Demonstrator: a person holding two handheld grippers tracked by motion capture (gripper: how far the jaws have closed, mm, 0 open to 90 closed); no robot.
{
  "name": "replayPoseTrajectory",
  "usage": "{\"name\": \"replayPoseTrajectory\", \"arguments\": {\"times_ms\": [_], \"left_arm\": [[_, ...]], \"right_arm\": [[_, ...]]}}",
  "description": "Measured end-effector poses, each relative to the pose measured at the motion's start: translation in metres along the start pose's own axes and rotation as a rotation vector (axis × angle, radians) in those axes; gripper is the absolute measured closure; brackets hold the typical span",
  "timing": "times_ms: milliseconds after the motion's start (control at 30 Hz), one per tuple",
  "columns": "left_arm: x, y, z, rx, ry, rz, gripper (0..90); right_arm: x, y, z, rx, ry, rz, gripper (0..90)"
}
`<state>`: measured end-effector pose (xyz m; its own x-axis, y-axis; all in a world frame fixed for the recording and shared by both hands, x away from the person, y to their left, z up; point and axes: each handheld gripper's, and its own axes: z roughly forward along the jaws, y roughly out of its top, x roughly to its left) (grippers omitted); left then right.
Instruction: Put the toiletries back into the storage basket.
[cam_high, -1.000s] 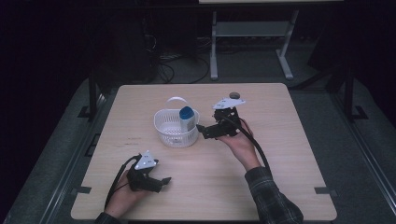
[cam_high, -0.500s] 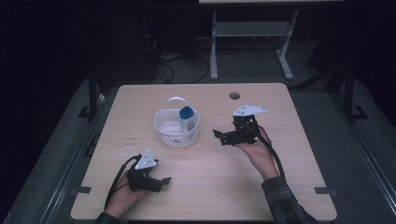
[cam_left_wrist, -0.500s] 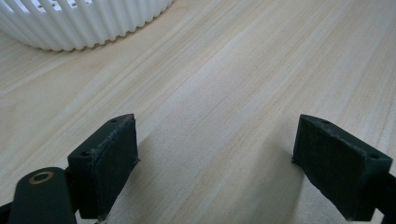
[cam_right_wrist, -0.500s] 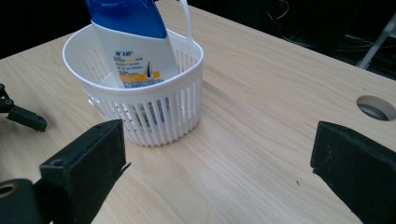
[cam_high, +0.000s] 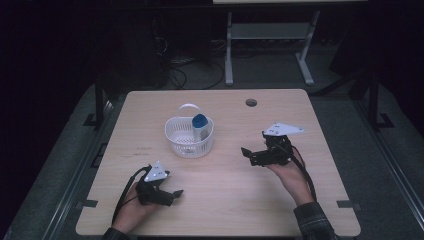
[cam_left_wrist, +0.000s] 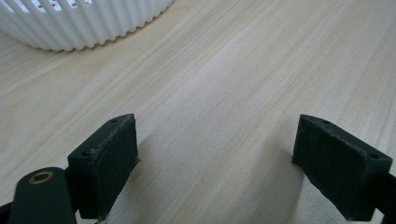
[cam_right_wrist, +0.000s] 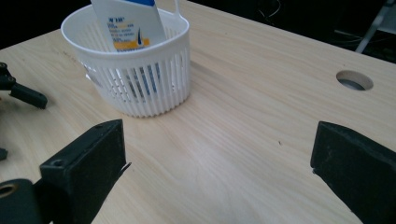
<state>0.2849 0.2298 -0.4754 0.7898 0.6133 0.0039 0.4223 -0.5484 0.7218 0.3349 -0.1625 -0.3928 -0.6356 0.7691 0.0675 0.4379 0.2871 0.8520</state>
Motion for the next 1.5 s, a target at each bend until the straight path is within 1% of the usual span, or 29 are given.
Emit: {"name": "replayPoseTrajectory", "arguments": {"times_ms": [100,200,267,400,633,767,867,1067,1133,1200,1367,1500], "left_arm": [[0.000,0.000,0.000,-0.004,-0.001,-0.004,12.9],[0.000,0.000,0.000,-0.002,0.000,0.000,12.9],[0.000,0.000,0.000,-0.005,0.000,-0.005,12.9],[0.000,0.000,0.000,-0.001,-0.001,-0.001,12.9],[0.000,0.000,0.000,-0.002,0.000,-0.001,12.9],[0.000,0.000,0.000,-0.002,0.000,0.000,12.9],[0.000,0.000,0.000,-0.002,0.000,0.000,12.9],[0.000,0.000,0.000,-0.002,0.000,-0.001,12.9],[0.000,0.000,0.000,-0.002,0.001,-0.001,12.9],[0.000,0.000,0.000,-0.002,0.000,-0.003,12.9],[-0.001,0.000,0.000,-0.004,-0.001,-0.005,12.9],[0.000,0.000,0.000,-0.002,-0.001,-0.002,12.9]], "right_arm": [[-0.003,-0.009,-0.005,-0.001,-0.010,0.010,2.8],[-0.006,-0.018,-0.010,0.008,-0.026,0.013,2.8],[-0.008,-0.024,-0.014,0.010,-0.030,0.020,2.8],[-0.012,-0.037,-0.022,0.014,-0.030,0.039,2.8],[-0.022,-0.056,-0.036,0.016,-0.052,0.070,2.8],[-0.025,-0.069,-0.043,0.030,-0.068,0.084,2.8],[-0.027,-0.080,-0.046,0.056,-0.080,0.087,2.7],[-0.030,-0.101,-0.050,0.128,-0.105,0.091,2.3],[-0.031,-0.107,-0.051,0.156,-0.120,0.091,2.3],[-0.032,-0.113,-0.052,0.179,-0.124,0.092,2.3],[-0.034,-0.124,-0.053,0.223,-0.143,0.092,2.2],[-0.035,-0.129,-0.050,0.253,-0.152,0.087,1.7]]}}
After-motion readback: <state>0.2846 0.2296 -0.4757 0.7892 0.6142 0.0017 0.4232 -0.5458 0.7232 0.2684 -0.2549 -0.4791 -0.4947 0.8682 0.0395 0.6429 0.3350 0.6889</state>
